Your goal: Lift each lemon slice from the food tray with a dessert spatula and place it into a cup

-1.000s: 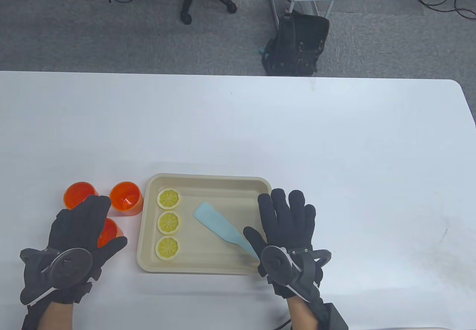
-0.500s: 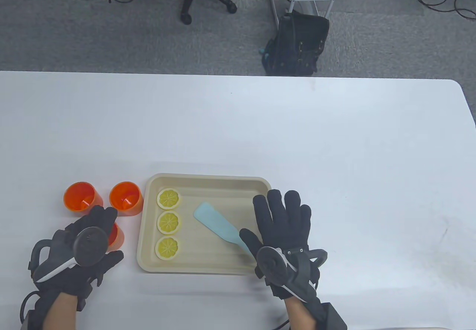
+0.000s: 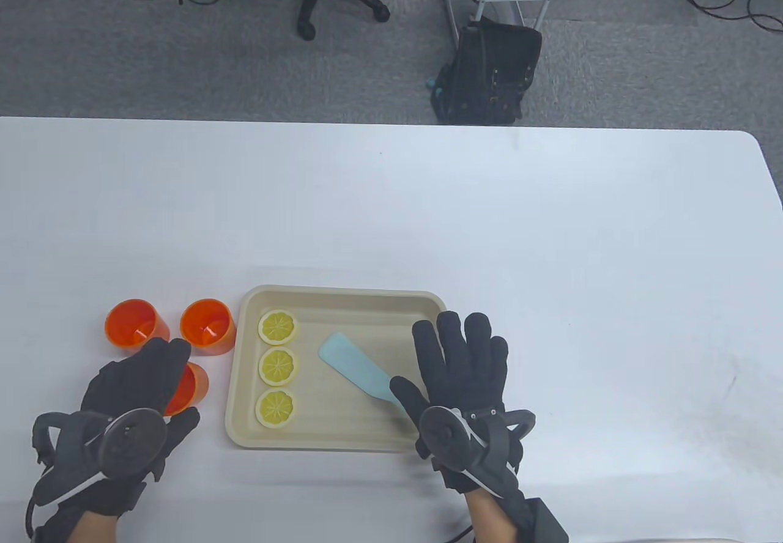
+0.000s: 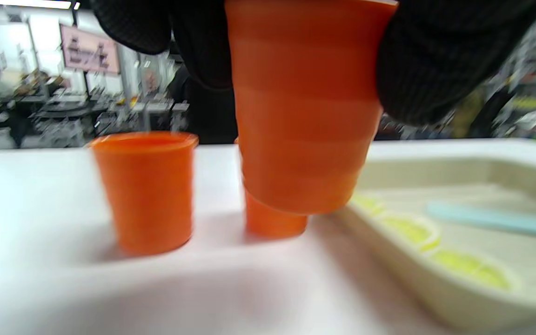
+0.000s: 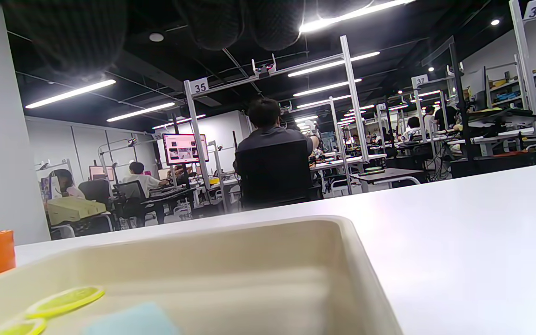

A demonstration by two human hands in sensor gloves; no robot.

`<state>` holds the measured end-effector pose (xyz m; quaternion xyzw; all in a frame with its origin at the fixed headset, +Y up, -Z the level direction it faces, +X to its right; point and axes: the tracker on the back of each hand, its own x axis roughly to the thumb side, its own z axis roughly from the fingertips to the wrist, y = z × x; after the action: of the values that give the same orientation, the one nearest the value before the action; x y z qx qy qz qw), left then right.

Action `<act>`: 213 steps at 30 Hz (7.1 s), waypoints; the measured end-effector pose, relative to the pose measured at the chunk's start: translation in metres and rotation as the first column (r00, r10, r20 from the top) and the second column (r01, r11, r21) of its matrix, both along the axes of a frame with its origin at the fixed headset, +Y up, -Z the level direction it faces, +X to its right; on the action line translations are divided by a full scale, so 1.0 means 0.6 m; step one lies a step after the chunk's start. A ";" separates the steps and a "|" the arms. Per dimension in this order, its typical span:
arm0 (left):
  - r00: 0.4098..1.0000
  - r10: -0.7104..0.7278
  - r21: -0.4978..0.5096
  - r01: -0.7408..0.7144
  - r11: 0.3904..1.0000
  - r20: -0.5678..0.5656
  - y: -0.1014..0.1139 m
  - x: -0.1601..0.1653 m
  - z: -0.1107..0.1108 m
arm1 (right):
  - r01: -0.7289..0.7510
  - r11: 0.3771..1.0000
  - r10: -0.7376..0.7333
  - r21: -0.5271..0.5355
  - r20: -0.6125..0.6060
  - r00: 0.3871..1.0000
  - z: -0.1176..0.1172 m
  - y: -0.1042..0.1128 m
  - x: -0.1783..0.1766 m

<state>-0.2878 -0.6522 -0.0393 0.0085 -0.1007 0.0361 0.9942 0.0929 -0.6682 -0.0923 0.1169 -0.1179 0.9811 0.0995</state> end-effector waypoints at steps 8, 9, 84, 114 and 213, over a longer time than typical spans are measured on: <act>0.996 -0.030 0.307 0.004 0.952 0.080 -0.003 0.045 0.015 | -0.003 1.000 0.003 -0.006 -0.054 0.999 0.009 0.003 -0.013; 0.995 -0.019 0.309 -0.013 0.951 0.102 -0.006 0.048 0.014 | -0.005 1.000 0.005 -0.003 -0.062 0.998 0.011 0.004 -0.016; 0.996 0.091 0.329 -0.080 0.941 -0.020 -0.037 0.025 -0.013 | 0.130 0.987 -0.147 0.095 0.198 0.969 -0.040 -0.001 0.115; 0.981 0.118 0.145 -0.096 0.985 -0.151 -0.080 -0.031 -0.052 | 0.095 0.989 -0.039 -0.115 0.420 0.907 -0.143 -0.122 0.130; 0.786 0.389 0.030 -0.458 0.888 0.480 -0.052 0.148 0.014 | 0.003 0.992 -0.080 -0.130 -0.594 0.801 0.081 0.003 -0.118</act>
<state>-0.1990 -0.6832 -0.0310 0.0945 -0.3319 0.2522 0.9041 0.0223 -0.6666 -0.0438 0.4110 -0.0229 0.8972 0.1601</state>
